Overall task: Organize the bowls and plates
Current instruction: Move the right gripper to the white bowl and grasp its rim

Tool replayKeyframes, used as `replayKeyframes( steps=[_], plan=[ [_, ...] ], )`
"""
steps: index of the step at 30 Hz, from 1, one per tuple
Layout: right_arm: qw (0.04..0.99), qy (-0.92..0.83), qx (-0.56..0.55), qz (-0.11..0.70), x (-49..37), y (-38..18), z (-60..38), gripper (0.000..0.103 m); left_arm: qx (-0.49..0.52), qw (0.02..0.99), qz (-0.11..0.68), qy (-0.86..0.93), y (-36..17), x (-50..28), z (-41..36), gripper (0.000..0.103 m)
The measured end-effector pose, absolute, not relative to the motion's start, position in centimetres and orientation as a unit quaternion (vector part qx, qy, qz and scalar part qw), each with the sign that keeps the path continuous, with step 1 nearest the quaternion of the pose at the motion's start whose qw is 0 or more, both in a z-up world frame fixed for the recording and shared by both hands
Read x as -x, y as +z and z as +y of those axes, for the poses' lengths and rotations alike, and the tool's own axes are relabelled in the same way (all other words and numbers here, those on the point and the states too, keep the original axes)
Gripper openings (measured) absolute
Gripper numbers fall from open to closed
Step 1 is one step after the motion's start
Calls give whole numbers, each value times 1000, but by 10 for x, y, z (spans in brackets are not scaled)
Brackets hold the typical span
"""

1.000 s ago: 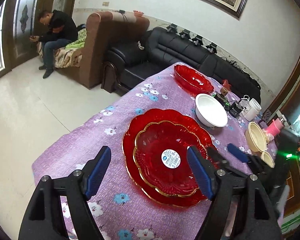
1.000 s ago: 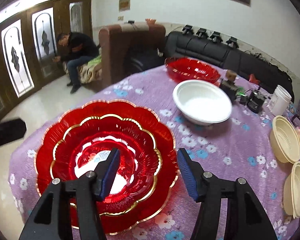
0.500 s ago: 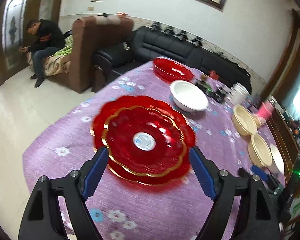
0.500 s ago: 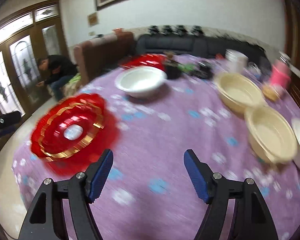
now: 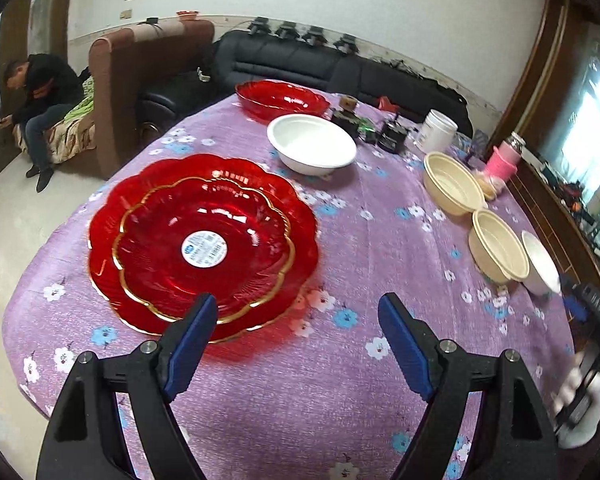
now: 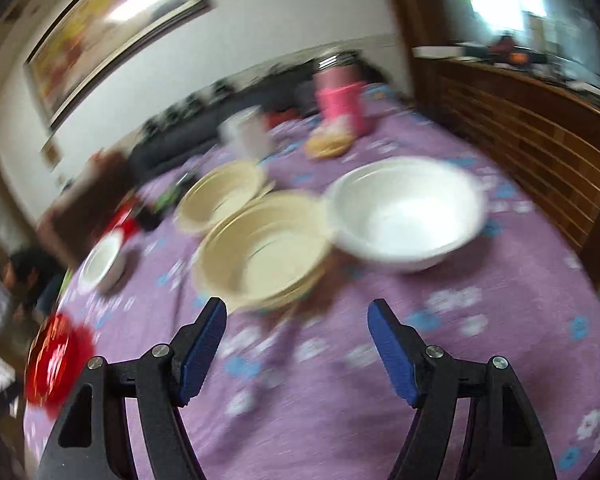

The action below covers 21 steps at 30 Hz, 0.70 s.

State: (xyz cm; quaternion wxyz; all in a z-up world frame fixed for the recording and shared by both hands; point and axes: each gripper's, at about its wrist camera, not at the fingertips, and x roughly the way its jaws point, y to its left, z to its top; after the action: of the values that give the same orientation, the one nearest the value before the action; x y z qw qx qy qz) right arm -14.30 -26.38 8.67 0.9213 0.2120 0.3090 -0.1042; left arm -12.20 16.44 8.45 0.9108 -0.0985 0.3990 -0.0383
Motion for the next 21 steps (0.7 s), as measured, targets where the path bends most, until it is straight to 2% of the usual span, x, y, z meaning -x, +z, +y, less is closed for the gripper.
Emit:
replayKeyframes(
  steps=[6, 12, 21],
  plan=[
    [905, -111, -256, 322, 149, 76, -296, 77, 94, 906, 411, -44, 78, 116, 154, 82],
    [913, -28, -214, 345, 129, 78, -246, 77, 88, 902, 419, -57, 80, 108, 145, 82],
    [923, 103, -137, 345, 78, 120, -142, 77, 58, 925, 375, -10, 124, 99, 176, 82]
  ],
)
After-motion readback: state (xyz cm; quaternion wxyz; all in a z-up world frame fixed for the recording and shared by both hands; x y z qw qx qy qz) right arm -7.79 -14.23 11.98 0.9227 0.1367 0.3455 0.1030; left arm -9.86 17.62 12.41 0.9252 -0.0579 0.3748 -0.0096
